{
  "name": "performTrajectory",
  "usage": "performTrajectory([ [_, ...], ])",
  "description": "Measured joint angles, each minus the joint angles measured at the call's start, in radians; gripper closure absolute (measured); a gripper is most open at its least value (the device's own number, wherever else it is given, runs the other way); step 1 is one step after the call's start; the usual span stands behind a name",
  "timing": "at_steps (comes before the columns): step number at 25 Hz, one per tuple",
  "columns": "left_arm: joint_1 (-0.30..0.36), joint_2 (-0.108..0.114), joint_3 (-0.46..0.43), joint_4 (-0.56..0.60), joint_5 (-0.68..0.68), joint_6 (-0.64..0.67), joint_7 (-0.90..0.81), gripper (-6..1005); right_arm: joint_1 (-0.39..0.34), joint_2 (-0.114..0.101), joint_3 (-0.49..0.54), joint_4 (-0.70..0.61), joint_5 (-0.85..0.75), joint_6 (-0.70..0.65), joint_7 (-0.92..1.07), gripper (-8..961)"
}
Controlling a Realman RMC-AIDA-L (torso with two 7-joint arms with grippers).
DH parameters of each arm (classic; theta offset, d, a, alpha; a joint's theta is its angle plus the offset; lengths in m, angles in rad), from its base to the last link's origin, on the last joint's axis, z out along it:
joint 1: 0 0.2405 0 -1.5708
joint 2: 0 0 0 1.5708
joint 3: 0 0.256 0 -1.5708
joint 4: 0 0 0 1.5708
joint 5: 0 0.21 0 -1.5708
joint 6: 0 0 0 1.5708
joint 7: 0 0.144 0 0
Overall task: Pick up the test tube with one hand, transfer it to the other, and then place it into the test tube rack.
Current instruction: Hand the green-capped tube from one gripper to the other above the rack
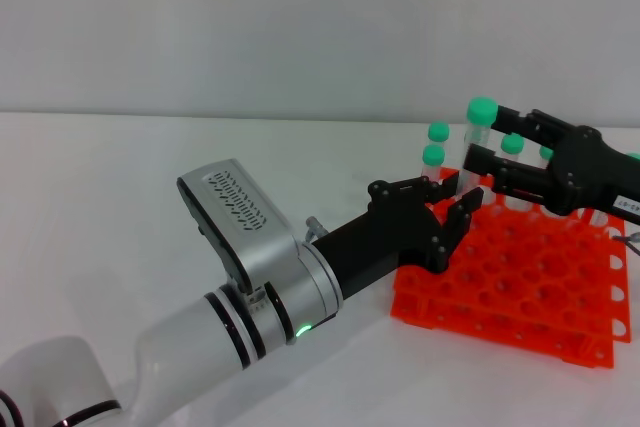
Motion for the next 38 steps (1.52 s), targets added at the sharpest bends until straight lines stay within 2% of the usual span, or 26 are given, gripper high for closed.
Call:
performTrajectory([
  [11, -0.006, 0.000, 0.004, 0.001, 0.001, -0.028, 0.000, 808, 0.039, 0.021, 0.001, 0.000, -0.047, 0.073, -0.012, 116],
  [22, -0.007, 0.000, 0.003, 0.002, 0.001, -0.038, 0.000, 808, 0.029, 0.020, 0.023, -0.001, -0.046, 0.076, -0.048, 300],
  [27, -0.008, -0.001, 0.003, 0.003, 0.000, -0.049, 0.001, 808, 0.002, 0.037, 0.093, -0.001, -0.049, 0.079, -0.090, 502],
  [33, -0.003, -0.001, 0.003, 0.003, 0.001, -0.051, 0.001, 808, -0.003, 0.036, 0.097, -0.001, -0.054, 0.079, -0.095, 703],
  [38, -0.001, -0.002, -0.002, 0.003, -0.002, -0.053, 0.002, 807, -0.002, 0.036, 0.100, -0.001, -0.061, 0.077, -0.092, 703],
])
